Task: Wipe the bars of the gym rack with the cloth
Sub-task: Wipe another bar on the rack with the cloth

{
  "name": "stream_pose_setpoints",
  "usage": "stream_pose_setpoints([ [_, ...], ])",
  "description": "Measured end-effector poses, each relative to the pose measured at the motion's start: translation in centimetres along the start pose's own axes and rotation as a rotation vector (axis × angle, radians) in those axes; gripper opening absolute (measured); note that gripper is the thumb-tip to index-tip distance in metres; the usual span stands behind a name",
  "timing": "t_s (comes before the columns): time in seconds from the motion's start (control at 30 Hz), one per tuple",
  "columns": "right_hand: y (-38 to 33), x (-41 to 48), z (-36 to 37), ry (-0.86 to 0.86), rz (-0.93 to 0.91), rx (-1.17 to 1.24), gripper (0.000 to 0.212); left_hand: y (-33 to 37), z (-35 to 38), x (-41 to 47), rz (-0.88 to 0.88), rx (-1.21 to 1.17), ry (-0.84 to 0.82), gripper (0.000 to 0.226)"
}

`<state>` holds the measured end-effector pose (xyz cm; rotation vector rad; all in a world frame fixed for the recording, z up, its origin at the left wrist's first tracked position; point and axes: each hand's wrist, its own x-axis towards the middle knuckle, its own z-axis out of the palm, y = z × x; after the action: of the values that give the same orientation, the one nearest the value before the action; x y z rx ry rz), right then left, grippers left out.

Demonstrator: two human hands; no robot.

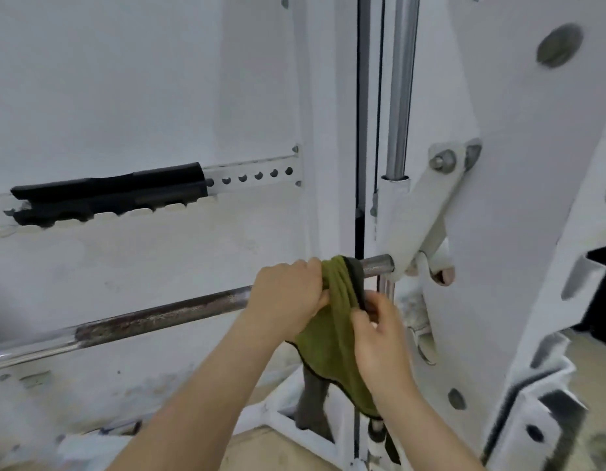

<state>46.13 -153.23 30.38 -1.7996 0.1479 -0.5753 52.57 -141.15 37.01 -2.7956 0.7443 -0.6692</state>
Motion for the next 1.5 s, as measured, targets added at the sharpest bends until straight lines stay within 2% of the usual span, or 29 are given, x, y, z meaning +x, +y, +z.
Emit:
stream_pose_setpoints([
  [0.07, 1.4, -1.2, 0.2, -0.039, 0.001, 0.005, 0.048, 3.6, 0.4, 3.4, 0.035, -0.012, 0.032, 0.023],
  [0.17, 2.6, -1.3, -0.8, -0.037, 0.021, -0.121, 0.076, 6.5, 0.8, 6.4, 0.028, -0.009, 0.017, 0.012],
  [0.23, 2.9, -0.8, -1.6, -0.024, 0.041, -0.183, 0.077, 6.8, 1.1, 6.9, 0.016, 0.021, 0.030, 0.012],
  [0.37, 1.6, -1.7, -1.7, 0.051, -0.018, -0.310, 0.080, 6.2, 1.3, 6.4, 0.099, -0.054, 0.031, 0.010],
  [0.43, -0.1, -1.9, -1.2, 0.099, -0.137, -0.345, 0.077, 5.3, 0.9, 5.4, 0.121, -0.052, 0.025, 0.012],
  [0.5, -1.5, -1.4, -0.6, 0.113, -0.338, -0.511, 0.074, 3.8, 0.6, 3.9, 0.081, -0.010, 0.021, 0.016],
  [0.6, -3.0, 0.1, 1.0, -0.078, -0.574, -0.814, 0.073, 0.3, 0.7, 0.5, -0.003, 0.152, 0.005, 0.022],
  [0.7, -3.8, 1.5, 3.0, -0.170, -0.645, -0.952, 0.071, -3.2, 0.4, -3.0, 0.006, 0.255, 0.072, 0.030],
  [0.83, -6.1, 2.7, 6.1, -0.292, -0.662, -1.089, 0.033, -7.6, 1.4, -6.2, -0.010, 0.224, 0.173, 0.038],
  [0.93, -7.7, 3.2, 8.3, -0.424, -0.731, -1.119, 0.018, -10.0, 1.2, -8.7, -0.032, 0.188, 0.233, 0.038],
  [1.07, -9.2, 2.6, 11.9, -0.598, -0.846, -1.047, 0.028, -14.0, 1.5, -12.5, -0.084, 0.124, 0.256, 0.033],
  [1.23, -12.1, -1.9, 19.2, -0.629, -0.912, -1.025, 0.044, -20.5, 1.6, -18.7, -0.166, 0.154, 0.289, 0.029],
  [1.37, -15.4, -7.0, 26.9, -0.666, -0.946, -0.976, 0.045, -28.0, 1.8, -25.0, -0.230, 0.150, 0.290, 0.024],
  [1.5, -18.7, -11.7, 34.1, -0.714, -1.025, -0.952, 0.049, -35.6, 0.8, -31.0, -0.283, 0.157, 0.225, 0.027],
])
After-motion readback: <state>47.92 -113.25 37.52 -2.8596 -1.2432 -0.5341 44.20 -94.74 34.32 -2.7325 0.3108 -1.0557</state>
